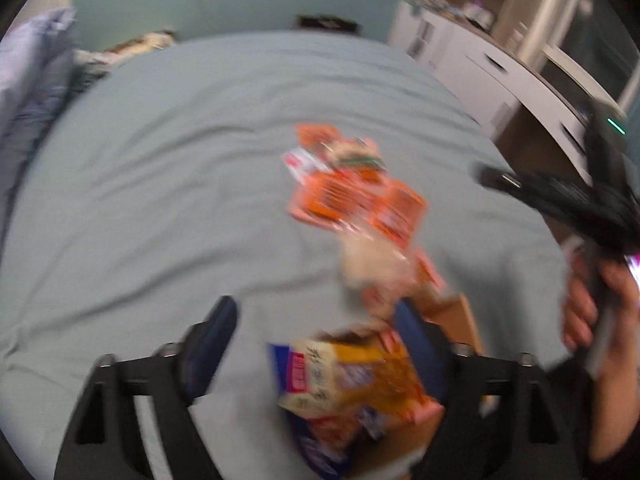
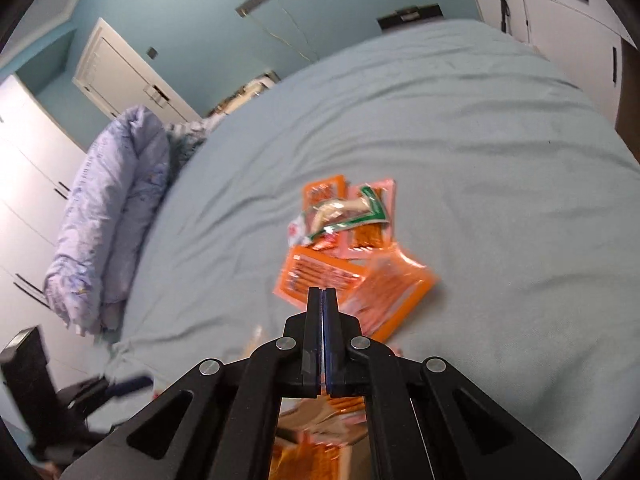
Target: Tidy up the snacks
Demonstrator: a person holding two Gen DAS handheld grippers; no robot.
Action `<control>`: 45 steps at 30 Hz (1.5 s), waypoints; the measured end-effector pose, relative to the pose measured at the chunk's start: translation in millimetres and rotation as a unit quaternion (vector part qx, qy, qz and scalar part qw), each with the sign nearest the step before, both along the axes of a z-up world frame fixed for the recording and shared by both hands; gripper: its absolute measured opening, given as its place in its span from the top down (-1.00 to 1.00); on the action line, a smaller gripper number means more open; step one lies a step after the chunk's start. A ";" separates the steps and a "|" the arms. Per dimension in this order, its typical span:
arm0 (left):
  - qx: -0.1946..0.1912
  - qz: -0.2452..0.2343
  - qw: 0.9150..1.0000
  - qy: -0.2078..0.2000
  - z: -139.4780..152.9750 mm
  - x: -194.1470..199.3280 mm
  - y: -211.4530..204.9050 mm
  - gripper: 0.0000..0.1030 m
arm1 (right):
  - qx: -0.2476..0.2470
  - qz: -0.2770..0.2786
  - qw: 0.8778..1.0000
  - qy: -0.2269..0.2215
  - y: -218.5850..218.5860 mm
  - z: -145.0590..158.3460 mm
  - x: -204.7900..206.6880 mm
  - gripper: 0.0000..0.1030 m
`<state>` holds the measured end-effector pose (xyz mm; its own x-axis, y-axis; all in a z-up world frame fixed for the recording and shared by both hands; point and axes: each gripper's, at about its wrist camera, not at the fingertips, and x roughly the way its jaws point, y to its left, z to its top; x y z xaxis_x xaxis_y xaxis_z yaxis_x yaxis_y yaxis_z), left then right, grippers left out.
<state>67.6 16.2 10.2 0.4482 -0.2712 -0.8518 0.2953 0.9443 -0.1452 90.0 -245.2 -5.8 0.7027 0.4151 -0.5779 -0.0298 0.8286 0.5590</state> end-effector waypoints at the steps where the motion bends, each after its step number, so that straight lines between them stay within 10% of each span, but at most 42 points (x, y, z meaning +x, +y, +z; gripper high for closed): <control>1: 0.000 0.016 1.000 -0.006 1.8 1.6 6.4 -0.64 | 0.001 0.003 1.000 -0.009 -4.3 4.1 -5.7 1.00; 6: 0.032 0.065 0.997 0.016 -10.3 17.9 24.4 -0.64 | -0.014 0.007 1.000 -0.012 0.0 -2.3 -34.9 1.00; 15: 0.040 0.060 0.997 0.035 -14.3 11.5 28.9 -0.64 | -0.006 -0.058 0.979 0.195 -7.8 -98.4 21.9 1.00; 23: 0.071 0.057 0.995 0.040 -25.0 20.0 19.6 -0.64 | -0.007 -0.037 0.982 0.188 4.3 -107.5 57.0 0.99; 28: 0.042 0.062 0.996 0.051 -24.0 22.7 27.6 -0.65 | -0.052 -0.066 0.980 0.181 8.3 -111.3 59.9 0.16; 35: 0.059 0.064 0.994 0.059 -34.7 33.5 29.8 -0.65 | -0.049 -0.044 0.980 0.189 20.7 -119.7 88.0 -0.09; 41: 0.058 0.066 0.994 0.063 -38.2 39.2 31.4 -0.65 | -0.046 0.001 0.979 0.198 35.1 -125.9 125.7 -0.96; 45: 0.059 0.073 0.993 0.069 -42.3 41.6 34.0 -0.65 | -0.068 0.025 0.976 0.205 40.3 -129.4 160.1 -1.00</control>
